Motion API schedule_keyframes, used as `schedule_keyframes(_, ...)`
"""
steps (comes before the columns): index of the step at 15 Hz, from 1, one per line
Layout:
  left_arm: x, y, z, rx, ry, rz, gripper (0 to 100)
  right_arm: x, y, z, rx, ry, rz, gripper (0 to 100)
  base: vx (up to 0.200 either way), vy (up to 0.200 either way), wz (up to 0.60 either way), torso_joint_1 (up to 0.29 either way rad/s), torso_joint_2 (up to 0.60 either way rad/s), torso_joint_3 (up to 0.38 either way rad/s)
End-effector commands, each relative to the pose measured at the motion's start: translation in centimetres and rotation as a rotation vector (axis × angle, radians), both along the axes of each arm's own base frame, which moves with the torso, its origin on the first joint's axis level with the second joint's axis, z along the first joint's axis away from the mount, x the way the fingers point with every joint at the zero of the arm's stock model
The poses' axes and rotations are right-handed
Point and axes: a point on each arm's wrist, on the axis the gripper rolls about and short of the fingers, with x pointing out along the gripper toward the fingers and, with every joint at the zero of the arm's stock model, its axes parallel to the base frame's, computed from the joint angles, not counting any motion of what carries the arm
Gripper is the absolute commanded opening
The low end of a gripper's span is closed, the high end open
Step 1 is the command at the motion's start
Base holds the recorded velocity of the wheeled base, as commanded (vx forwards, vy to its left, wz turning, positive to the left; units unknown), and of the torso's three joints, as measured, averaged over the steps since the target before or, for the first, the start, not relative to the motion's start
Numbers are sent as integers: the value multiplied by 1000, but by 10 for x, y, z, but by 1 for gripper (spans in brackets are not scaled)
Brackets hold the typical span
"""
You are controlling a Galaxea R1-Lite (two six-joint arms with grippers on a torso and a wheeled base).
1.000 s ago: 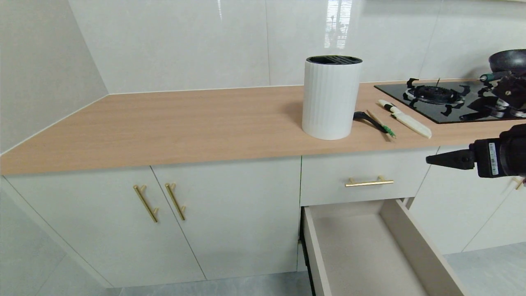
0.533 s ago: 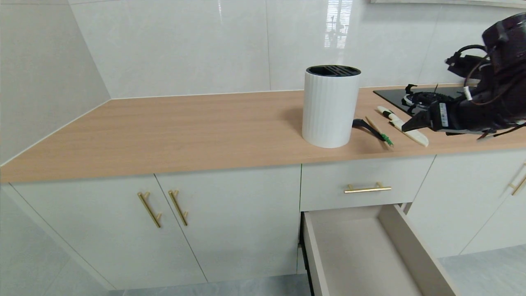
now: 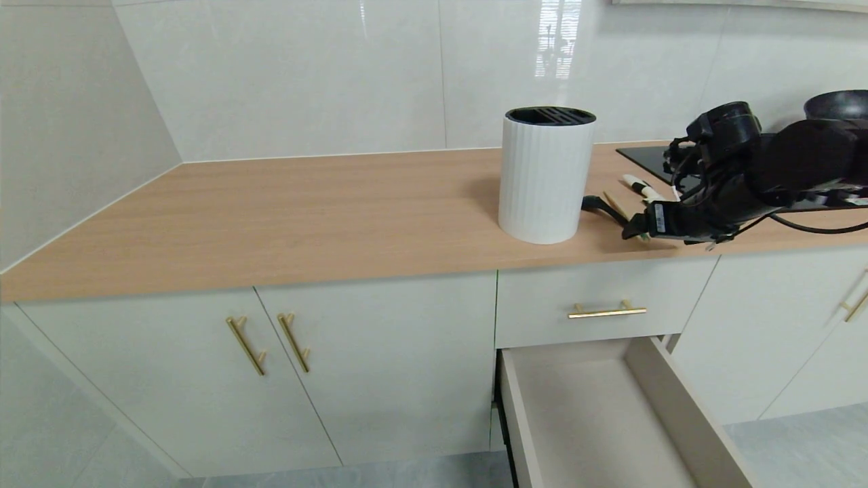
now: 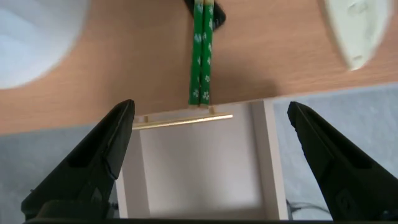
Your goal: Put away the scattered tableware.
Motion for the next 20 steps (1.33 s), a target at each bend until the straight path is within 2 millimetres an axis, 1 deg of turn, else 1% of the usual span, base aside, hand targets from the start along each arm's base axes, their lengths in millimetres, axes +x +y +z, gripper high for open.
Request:
schedule_keyframes(1, 0, 0, 0, -1, 1, 0, 100, 8, 1, -10, -1, 10, 1, 100, 0, 0, 0, 0, 0, 0)
schedule_keyframes(7, 0, 0, 0, -1, 1, 1, 100, 8, 4, -11, 13, -91, 9, 100, 0, 0, 0, 0, 0, 0)
schedule_keyframes(12, 0, 0, 0, -1, 1, 1, 100, 16, 5, -16, 29, -181, 10, 100, 0, 0, 0, 0, 0, 0)
schedule_keyframes(14, 0, 0, 0, -1, 3, 1, 100, 19, 6, -21, 28, -173, 10, 100, 0, 0, 0, 0, 0, 0)
schedule_keyframes(20, 0, 0, 0, -1, 1, 1, 100, 20, 7, -25, 4, -167, -5, 100, 0, 0, 0, 0, 0, 0)
